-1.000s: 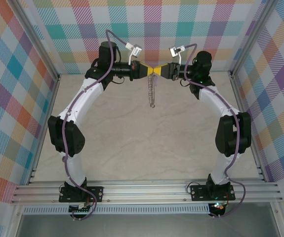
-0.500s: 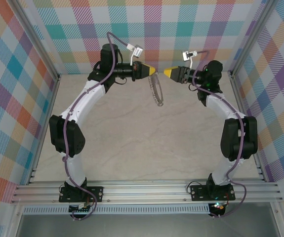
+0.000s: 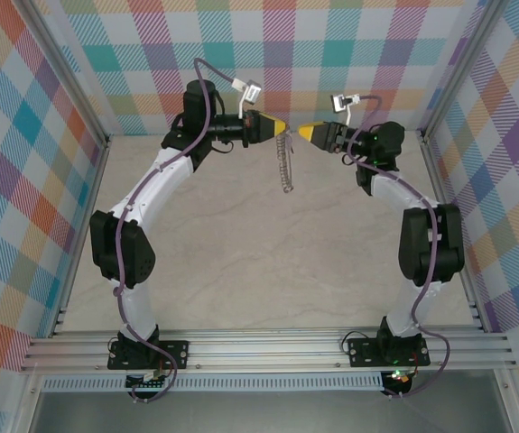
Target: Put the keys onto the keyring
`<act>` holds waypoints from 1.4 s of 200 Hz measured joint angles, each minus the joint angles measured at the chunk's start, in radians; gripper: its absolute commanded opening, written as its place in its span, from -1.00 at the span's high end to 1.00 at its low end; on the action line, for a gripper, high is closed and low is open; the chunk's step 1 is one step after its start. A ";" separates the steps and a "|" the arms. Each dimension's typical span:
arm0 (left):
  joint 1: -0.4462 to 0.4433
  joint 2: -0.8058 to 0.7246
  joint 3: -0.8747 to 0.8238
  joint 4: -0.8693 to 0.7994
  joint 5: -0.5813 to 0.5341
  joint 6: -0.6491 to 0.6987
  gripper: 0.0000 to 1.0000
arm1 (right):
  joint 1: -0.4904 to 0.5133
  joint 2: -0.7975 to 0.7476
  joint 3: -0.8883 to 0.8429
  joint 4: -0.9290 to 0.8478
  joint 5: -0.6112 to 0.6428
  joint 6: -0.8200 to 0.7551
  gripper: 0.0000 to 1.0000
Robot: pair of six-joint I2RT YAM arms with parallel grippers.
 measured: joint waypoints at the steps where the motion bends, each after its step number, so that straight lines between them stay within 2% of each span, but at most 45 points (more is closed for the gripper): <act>1: 0.000 0.000 0.000 0.000 0.000 0.000 1.00 | 0.000 0.004 0.002 0.005 0.001 0.003 0.13; 33: -0.006 -0.002 0.000 0.000 0.002 0.000 1.00 | 0.003 0.061 0.025 0.082 0.011 0.098 0.13; 82: -0.008 -0.002 0.000 0.000 0.002 0.000 1.00 | 0.019 0.064 0.039 0.121 0.015 0.134 0.21; 120: -0.009 -0.002 0.000 -0.001 0.001 0.001 1.00 | 0.034 0.064 0.040 0.123 0.014 0.135 0.47; 161: -0.009 -0.002 0.000 -0.001 -0.001 0.001 1.00 | 0.034 0.064 0.040 0.126 0.011 0.134 1.00; 231: -0.010 -0.045 -0.050 0.052 -0.015 -0.024 1.00 | 0.034 0.064 0.028 0.130 0.011 0.140 1.00; 242: -0.010 -0.052 -0.054 0.060 -0.018 -0.027 1.00 | 0.034 0.064 0.016 0.130 0.012 0.141 0.51; 246: -0.010 -0.054 -0.055 0.062 -0.018 -0.027 1.00 | 0.034 0.063 0.013 0.130 0.012 0.140 0.43; 280: -0.010 -0.062 -0.060 0.071 -0.021 -0.026 1.00 | 0.034 0.060 -0.018 0.113 0.019 0.124 0.40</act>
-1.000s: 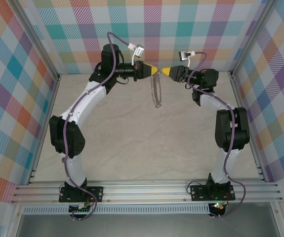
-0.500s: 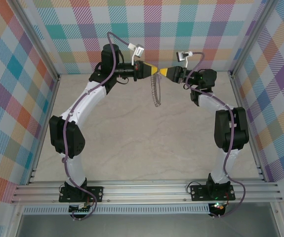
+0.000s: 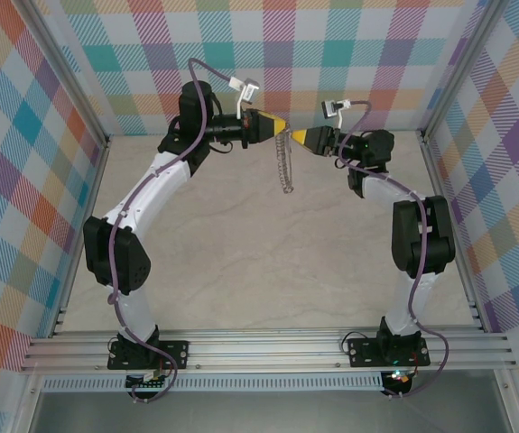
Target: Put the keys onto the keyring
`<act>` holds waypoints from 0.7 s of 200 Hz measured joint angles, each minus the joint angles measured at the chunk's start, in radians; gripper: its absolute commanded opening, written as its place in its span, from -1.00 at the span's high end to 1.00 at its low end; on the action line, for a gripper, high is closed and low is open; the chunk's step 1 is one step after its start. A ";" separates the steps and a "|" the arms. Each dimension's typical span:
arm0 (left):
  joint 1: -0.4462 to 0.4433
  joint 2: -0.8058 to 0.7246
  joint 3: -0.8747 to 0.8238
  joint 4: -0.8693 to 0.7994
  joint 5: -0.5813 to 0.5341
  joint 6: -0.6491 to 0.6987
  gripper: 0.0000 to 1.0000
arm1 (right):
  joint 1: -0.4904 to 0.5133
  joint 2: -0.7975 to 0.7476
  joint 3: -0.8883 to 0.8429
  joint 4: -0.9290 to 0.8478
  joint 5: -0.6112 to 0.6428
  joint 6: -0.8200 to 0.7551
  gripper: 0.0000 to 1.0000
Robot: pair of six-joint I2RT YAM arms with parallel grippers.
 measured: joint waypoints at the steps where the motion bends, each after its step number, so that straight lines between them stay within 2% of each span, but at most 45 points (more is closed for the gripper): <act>1: 0.000 0.000 0.000 0.000 0.000 0.000 1.00 | 0.000 0.000 0.000 -0.001 0.000 0.000 0.40; 30: 0.000 0.000 -0.001 -0.002 0.000 0.004 1.00 | -0.002 -0.029 -0.015 -0.018 0.009 -0.012 0.40; 65: 0.000 0.000 -0.002 -0.004 0.000 0.004 1.00 | -0.010 -0.072 -0.021 -0.016 0.024 -0.023 0.29; 140: 0.000 0.000 -0.008 0.006 0.000 -0.001 1.00 | -0.007 -0.076 -0.020 0.016 0.027 0.009 0.29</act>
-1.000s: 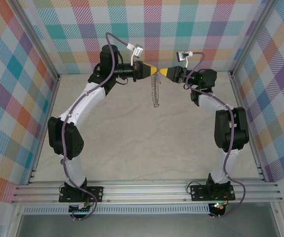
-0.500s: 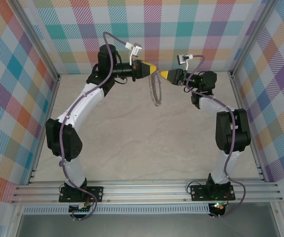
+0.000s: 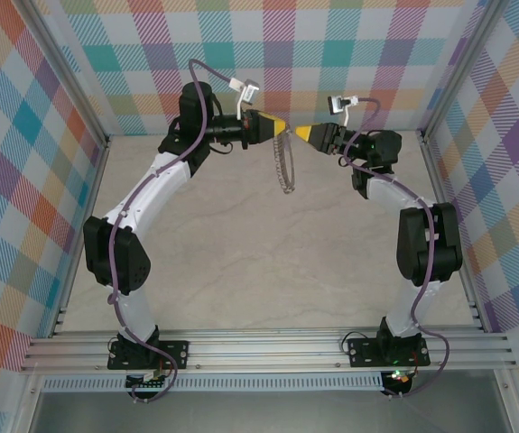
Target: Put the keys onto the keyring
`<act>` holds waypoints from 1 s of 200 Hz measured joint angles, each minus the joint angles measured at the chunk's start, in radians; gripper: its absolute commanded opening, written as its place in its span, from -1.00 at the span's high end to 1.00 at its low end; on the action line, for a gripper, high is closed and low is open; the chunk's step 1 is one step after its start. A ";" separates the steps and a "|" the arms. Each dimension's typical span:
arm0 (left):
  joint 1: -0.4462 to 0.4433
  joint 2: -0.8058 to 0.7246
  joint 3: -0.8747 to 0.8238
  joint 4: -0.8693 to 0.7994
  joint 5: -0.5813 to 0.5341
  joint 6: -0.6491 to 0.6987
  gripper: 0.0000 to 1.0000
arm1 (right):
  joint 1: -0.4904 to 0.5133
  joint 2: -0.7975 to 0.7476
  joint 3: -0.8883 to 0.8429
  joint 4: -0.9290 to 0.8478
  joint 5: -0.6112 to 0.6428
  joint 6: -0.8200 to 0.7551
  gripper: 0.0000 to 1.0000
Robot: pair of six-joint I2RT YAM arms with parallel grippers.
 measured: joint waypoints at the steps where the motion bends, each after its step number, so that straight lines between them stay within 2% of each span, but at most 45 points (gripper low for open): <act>1: 0.000 0.000 0.000 0.000 0.000 0.000 1.00 | 0.000 0.000 0.000 0.000 0.000 0.000 0.29; 80: -0.011 0.000 0.000 0.000 0.000 -0.012 1.00 | 0.021 0.013 0.023 0.005 -0.001 0.008 0.45; 145: -0.012 0.000 0.000 0.000 -0.006 -0.015 1.00 | 0.023 0.014 0.025 0.008 -0.009 0.018 1.00; 200: -0.012 0.000 -0.004 0.024 -0.029 -0.028 1.00 | 0.024 0.014 0.025 0.013 -0.008 0.021 1.00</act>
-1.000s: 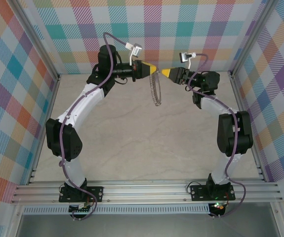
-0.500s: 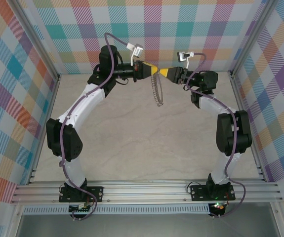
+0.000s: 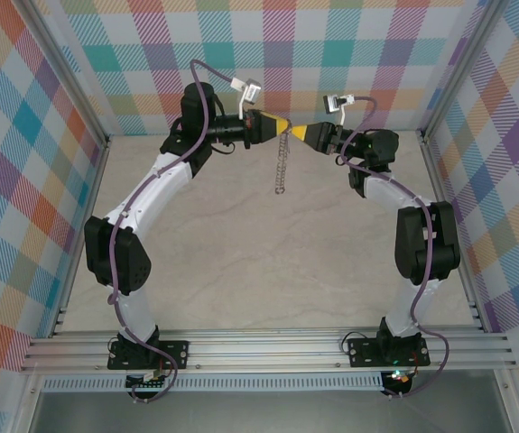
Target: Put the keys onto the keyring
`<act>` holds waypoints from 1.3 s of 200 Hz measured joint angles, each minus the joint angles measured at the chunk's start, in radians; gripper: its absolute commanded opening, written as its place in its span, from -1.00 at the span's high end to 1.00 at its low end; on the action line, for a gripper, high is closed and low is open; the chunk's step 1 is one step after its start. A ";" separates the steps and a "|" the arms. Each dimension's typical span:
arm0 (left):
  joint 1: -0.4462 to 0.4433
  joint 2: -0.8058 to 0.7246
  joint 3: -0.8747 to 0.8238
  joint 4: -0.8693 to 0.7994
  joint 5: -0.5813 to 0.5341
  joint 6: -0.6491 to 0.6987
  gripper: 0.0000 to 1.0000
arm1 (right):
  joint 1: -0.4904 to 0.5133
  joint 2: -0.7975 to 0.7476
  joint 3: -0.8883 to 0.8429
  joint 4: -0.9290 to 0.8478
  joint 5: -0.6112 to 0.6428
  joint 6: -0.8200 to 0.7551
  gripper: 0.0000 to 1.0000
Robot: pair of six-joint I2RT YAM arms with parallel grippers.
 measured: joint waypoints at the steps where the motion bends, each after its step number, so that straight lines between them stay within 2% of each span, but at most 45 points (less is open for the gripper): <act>1: 0.000 0.000 0.000 0.002 0.000 -0.001 1.00 | 0.000 0.000 0.000 0.000 0.000 0.000 1.00; 103: -0.001 -0.011 -0.040 0.084 -0.015 -0.047 1.00 | 0.027 0.000 0.000 -0.017 0.000 -0.010 1.00; 185: -0.003 -0.016 -0.048 0.114 -0.034 -0.062 1.00 | 0.036 -0.005 -0.091 -0.122 -0.026 -0.116 1.00; 194: -0.004 -0.017 -0.050 0.116 -0.037 -0.065 1.00 | 0.035 -0.016 -0.106 -0.161 -0.027 -0.142 0.77; 205: -0.006 -0.019 -0.054 0.118 -0.040 -0.066 1.00 | 0.034 -0.035 -0.122 -0.216 -0.027 -0.180 0.63; 222: -0.006 -0.021 -0.062 0.127 -0.042 -0.069 1.00 | 0.029 -0.085 -0.135 -0.335 -0.030 -0.262 0.30; 239: -0.006 -0.026 -0.072 0.135 -0.048 -0.070 1.00 | 0.023 -0.154 -0.135 -0.508 -0.017 -0.385 0.11; 260: -0.006 -0.040 -0.090 0.139 -0.059 -0.073 1.00 | 0.021 -0.258 -0.125 -0.799 0.031 -0.589 0.00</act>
